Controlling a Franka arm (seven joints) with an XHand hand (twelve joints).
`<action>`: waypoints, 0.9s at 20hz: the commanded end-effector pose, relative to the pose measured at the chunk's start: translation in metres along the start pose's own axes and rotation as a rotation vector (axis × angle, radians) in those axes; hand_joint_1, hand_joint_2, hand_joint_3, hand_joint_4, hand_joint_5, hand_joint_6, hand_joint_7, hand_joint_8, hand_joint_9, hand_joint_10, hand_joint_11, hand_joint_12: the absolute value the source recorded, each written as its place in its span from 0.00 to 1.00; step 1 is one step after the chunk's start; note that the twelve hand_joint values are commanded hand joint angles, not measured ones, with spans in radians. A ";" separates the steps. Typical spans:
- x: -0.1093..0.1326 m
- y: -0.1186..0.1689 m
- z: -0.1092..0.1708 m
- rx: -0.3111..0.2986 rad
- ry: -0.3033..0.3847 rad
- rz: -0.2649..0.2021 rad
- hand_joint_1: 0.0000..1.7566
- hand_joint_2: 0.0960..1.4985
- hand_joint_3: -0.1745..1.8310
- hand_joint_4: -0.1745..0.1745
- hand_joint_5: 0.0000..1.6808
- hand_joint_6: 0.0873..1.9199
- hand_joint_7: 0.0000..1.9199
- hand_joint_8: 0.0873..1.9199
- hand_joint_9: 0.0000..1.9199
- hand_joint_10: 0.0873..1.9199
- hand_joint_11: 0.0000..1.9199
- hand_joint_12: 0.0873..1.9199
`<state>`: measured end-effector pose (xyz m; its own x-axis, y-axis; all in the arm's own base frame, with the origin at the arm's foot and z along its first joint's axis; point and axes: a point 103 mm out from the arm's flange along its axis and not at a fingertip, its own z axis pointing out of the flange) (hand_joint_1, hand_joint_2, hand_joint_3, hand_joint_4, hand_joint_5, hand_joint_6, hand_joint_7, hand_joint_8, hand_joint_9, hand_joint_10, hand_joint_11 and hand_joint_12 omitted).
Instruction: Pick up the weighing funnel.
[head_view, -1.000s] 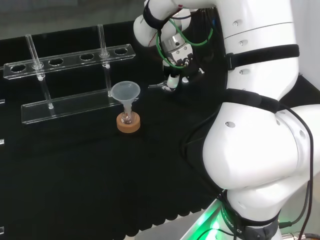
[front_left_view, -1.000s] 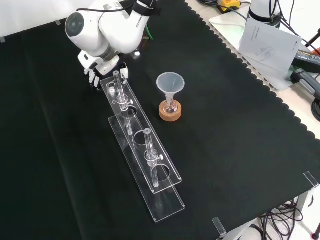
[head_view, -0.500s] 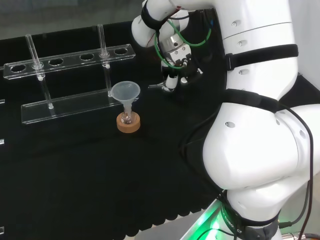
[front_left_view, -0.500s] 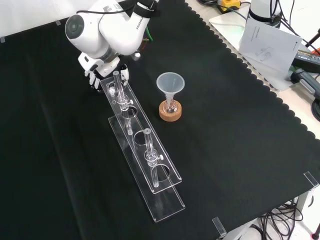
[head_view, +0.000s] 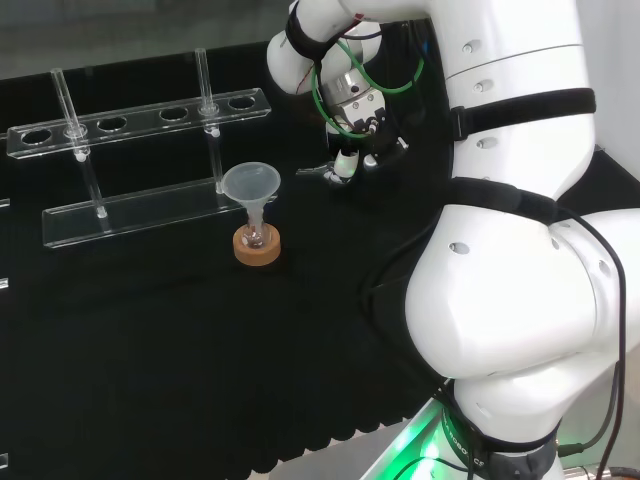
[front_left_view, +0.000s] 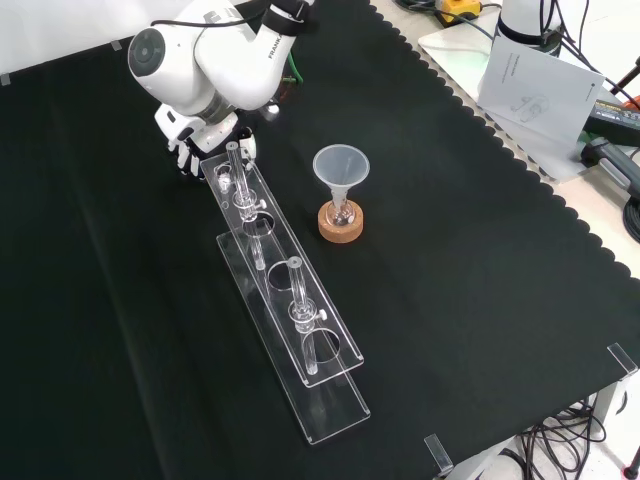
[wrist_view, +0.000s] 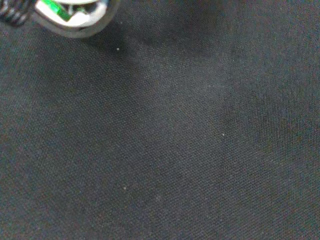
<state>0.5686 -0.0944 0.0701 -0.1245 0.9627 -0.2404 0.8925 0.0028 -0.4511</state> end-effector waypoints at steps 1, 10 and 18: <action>-0.002 -0.002 0.002 -0.002 0.003 -0.006 0.50 0.38 0.38 0.66 0.53 0.35 0.28 0.32 0.41 0.23 0.25 0.65; 0.006 0.000 -0.002 0.000 0.005 -0.017 0.49 0.37 0.38 0.59 0.49 0.36 0.28 0.32 0.41 0.23 0.25 0.65; 0.005 0.001 0.000 0.013 0.019 -0.030 0.47 0.36 0.38 0.47 0.36 0.37 0.25 0.32 0.39 0.23 0.24 0.65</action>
<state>0.5698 -0.0887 0.0699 -0.1356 0.9643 -0.2274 0.8857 0.0152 -0.4640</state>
